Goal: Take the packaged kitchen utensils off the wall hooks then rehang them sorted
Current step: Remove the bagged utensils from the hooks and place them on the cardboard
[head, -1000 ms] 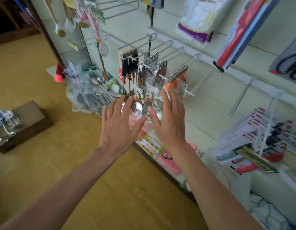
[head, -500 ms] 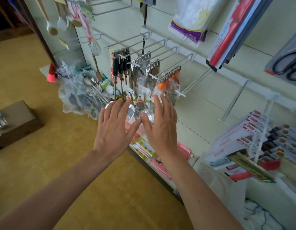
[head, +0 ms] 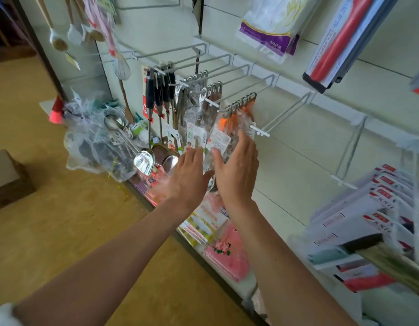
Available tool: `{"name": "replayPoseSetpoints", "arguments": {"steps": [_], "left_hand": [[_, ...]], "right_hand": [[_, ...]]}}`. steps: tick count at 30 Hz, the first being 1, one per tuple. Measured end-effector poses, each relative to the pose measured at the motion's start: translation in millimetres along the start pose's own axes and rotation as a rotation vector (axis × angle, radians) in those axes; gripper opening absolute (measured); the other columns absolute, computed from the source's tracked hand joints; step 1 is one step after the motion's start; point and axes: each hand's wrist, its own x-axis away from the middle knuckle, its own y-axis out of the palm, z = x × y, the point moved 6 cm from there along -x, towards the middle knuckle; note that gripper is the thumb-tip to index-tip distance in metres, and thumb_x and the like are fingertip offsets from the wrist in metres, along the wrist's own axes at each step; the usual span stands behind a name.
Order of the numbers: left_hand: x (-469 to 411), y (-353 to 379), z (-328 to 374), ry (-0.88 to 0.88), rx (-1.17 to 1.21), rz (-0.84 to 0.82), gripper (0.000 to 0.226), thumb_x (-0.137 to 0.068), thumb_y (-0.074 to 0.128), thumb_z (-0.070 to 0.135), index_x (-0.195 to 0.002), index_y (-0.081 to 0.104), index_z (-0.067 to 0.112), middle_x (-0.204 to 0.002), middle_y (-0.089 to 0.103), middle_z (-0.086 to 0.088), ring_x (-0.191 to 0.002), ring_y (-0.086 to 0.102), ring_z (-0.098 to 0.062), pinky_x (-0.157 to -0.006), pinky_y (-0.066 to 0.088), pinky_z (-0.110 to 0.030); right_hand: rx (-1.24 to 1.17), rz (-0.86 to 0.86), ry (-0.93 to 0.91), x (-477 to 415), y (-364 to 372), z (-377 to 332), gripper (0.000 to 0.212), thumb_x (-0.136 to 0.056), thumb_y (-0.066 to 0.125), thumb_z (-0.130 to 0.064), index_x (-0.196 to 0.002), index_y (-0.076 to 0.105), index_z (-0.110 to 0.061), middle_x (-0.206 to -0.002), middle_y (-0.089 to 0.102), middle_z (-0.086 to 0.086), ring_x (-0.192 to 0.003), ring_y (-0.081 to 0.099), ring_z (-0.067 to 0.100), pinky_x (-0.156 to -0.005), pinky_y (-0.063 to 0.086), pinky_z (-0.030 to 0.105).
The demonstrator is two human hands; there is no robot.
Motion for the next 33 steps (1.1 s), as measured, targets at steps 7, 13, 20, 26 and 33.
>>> {"name": "replayPoseSetpoints", "arguments": {"steps": [7,13,20,26,33], "left_hand": [[-50.0,63.7,-17.7,-0.214,0.327,-0.019,0.035,-0.09,0.057,0.017,-0.124,0.053,0.01,-0.103,0.068,-0.014,-0.095,0.064,-0.035,-0.07,0.05,-0.041],[-63.8,61.8,-19.4,-0.334,0.496,0.026,0.04,-0.094,0.059,0.019,-0.131,0.049,0.011,-0.109,0.068,-0.013,-0.098,0.064,-0.031,-0.079,0.052,-0.041],[-68.4,58.2,-17.1,-0.32,0.513,-0.023,0.037,-0.089,0.062,0.021,-0.123,0.054,0.01,-0.093,0.071,-0.01,-0.08,0.064,-0.023,-0.064,0.039,-0.03],[-66.2,44.3,-21.4,-0.309,0.466,0.01,0.023,-0.085,0.066,0.025,-0.102,0.06,0.012,-0.099,0.065,-0.007,-0.085,0.06,-0.021,-0.061,0.038,-0.028],[-49.9,30.9,-27.8,-0.278,0.499,0.097,0.015,-0.086,0.066,0.023,-0.091,0.056,0.013,-0.086,0.064,0.0,-0.077,0.058,-0.02,-0.061,0.037,-0.028]], "right_hand": [[0.045,-0.003,-0.037,-20.8,39.9,13.2,0.052,-0.091,0.066,-0.041,-0.133,0.05,-0.014,-0.143,0.051,0.011,-0.132,0.047,0.029,-0.104,0.043,0.048],[-0.122,0.01,-0.011,-33.8,27.2,6.6,0.031,-0.091,0.07,-0.032,-0.112,0.055,-0.014,-0.113,0.064,0.003,-0.102,0.06,0.024,-0.084,0.049,0.038],[-0.249,-0.018,0.146,-44.7,25.7,10.1,0.016,-0.093,0.064,-0.025,-0.103,0.06,-0.012,-0.093,0.068,0.009,-0.085,0.063,0.029,-0.077,0.052,0.046],[-0.234,-0.016,0.146,-42.1,24.5,5.3,0.019,-0.094,0.062,-0.026,-0.103,0.062,-0.008,-0.097,0.068,0.009,-0.087,0.063,0.029,-0.078,0.052,0.045],[-0.371,0.038,0.088,-34.8,25.9,-6.9,0.017,-0.093,0.068,-0.027,-0.103,0.062,-0.015,-0.092,0.062,-0.005,-0.081,0.058,0.015,-0.068,0.047,0.026]]}}
